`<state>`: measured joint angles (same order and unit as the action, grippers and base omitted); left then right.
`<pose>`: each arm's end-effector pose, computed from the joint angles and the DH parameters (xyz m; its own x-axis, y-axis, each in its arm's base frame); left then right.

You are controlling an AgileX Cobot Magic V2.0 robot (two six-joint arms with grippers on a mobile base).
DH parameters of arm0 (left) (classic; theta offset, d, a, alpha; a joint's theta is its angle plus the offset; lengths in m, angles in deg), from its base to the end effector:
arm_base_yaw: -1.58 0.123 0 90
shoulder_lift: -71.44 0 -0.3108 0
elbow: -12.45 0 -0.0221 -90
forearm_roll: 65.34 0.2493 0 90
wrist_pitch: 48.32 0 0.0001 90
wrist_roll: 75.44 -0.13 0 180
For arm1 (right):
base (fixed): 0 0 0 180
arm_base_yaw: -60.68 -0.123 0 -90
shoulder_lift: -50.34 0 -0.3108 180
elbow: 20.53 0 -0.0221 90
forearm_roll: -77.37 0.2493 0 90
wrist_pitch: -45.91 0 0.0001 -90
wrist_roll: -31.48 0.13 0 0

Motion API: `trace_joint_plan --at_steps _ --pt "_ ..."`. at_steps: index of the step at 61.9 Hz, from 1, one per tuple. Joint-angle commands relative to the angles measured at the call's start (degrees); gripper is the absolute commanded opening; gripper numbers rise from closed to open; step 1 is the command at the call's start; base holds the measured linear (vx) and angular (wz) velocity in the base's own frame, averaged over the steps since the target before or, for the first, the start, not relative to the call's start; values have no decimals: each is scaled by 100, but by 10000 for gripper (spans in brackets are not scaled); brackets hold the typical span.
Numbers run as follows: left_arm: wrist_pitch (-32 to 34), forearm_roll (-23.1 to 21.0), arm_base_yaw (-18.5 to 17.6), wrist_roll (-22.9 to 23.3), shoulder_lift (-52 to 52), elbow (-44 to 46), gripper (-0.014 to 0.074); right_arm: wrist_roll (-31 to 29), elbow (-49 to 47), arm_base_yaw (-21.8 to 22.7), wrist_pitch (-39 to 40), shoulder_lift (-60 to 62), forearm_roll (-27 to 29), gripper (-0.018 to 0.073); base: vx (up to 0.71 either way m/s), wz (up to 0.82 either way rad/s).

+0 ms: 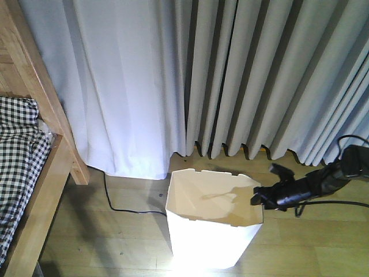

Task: Move trash bin to bedside with robot
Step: 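Open the right gripper and raise it away from the bin rim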

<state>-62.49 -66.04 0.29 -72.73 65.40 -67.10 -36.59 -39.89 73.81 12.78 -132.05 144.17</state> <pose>0.0659 -0.0019 0.1748 -0.1707 -0.0553 -0.9838 0.0154 0.9982 -0.0588 0.4135 -0.0293 -0.2342 -0.9847 0.1496 -0.0896 0.0862 0.8642 0.4958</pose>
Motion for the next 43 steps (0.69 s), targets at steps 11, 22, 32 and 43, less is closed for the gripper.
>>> trace_joint_plan --at_steps 11,22,32,43 --pt "417 -23 -32 50 57 -166 -6 967 685 327 9 1327 -1310 378 0 0" --pt "417 -23 -32 50 57 -166 -6 960 1684 327 393 2552 -1686 345 0 0" --pt "417 -23 -32 50 57 -166 -6 971 2541 327 492 3940 -1988 345 0 0" --pt "417 -23 -32 50 57 -166 -6 1060 3297 320 699 5828 -2311 345 0 0"
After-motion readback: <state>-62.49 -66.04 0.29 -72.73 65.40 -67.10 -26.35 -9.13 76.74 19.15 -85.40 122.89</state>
